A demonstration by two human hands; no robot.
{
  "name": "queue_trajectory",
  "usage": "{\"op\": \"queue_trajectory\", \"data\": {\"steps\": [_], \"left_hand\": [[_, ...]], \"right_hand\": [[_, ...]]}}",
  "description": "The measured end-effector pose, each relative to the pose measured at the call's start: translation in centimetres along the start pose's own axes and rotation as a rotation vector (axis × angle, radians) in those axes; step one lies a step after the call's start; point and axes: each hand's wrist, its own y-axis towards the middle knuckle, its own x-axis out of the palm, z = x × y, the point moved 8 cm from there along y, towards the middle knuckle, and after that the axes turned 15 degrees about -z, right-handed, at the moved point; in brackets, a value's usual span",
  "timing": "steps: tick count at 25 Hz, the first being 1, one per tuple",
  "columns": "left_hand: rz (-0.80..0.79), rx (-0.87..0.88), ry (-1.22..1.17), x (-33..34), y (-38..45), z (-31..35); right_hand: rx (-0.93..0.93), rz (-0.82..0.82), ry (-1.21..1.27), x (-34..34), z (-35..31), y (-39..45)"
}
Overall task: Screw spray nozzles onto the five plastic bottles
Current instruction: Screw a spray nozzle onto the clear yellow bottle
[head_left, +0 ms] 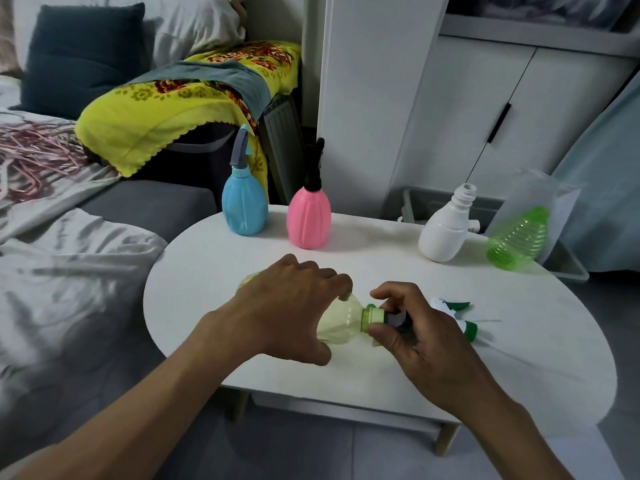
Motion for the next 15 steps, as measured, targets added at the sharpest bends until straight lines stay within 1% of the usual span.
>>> {"op": "queue_trajectory", "data": {"steps": [7, 12, 15], "left_hand": [[0.081, -0.01, 0.032, -0.73, -0.02, 0.47], [0.093, -0.003, 0.058, -0.76, 0.16, 0.95], [0.11, 0.0, 0.029, -0.91, 0.19, 0.83]], "right_hand": [[-0.019, 0.077, 0.06, -0.56, -0.08, -0.04], [0.002, 0.077, 0.077, -0.57, 0.22, -0.3], [0.032, 0.069, 0.064, -0.72, 0.53, -0.26]]}}
